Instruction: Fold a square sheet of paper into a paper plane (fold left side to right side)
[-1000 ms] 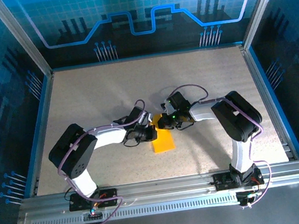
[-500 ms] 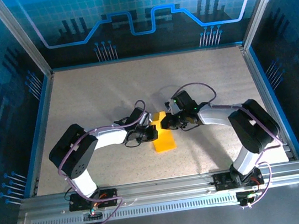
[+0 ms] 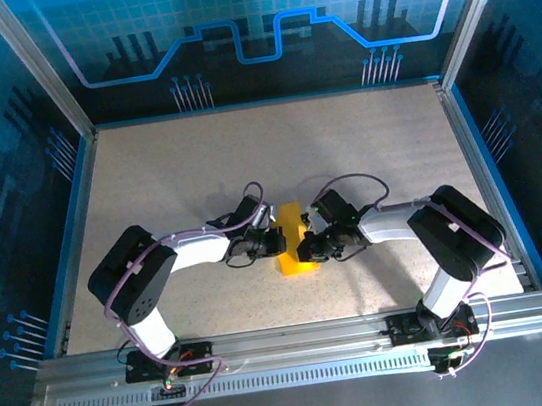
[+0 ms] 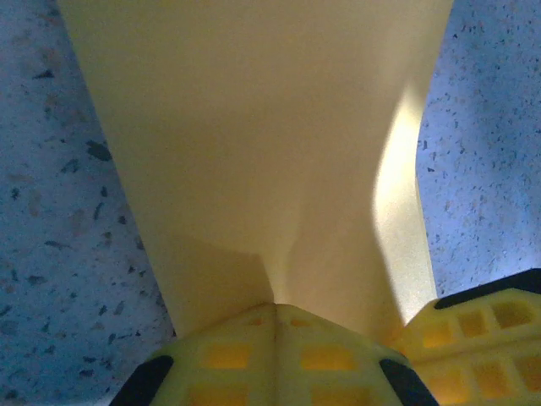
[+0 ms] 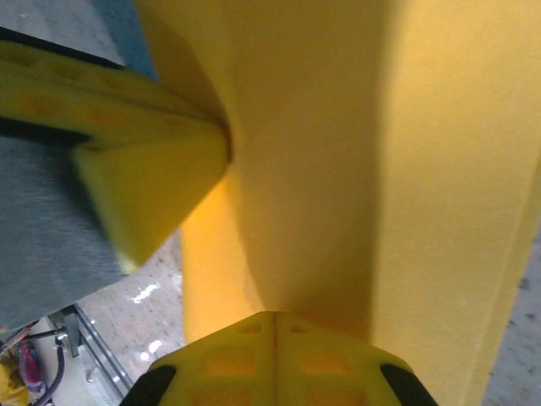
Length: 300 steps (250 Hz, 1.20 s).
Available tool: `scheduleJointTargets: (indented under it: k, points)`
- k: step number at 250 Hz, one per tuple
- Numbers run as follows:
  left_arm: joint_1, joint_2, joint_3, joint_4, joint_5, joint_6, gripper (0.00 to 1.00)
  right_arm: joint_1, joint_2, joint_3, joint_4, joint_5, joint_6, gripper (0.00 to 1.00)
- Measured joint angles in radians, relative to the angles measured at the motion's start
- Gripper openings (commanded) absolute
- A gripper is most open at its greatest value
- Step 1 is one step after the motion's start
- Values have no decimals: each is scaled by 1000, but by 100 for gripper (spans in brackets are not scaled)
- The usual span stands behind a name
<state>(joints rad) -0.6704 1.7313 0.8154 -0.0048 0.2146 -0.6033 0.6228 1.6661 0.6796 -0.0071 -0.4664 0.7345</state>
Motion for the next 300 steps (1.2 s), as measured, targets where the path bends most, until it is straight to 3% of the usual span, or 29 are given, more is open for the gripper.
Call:
scheduleJointTargets:
  k: [106, 300]
  points:
    - [34, -38, 1, 41, 53, 1, 0, 12, 6, 32, -61, 40, -39, 0]
    - [93, 39, -20, 134, 67, 0, 0, 13, 19, 63, -117, 51, -71, 0]
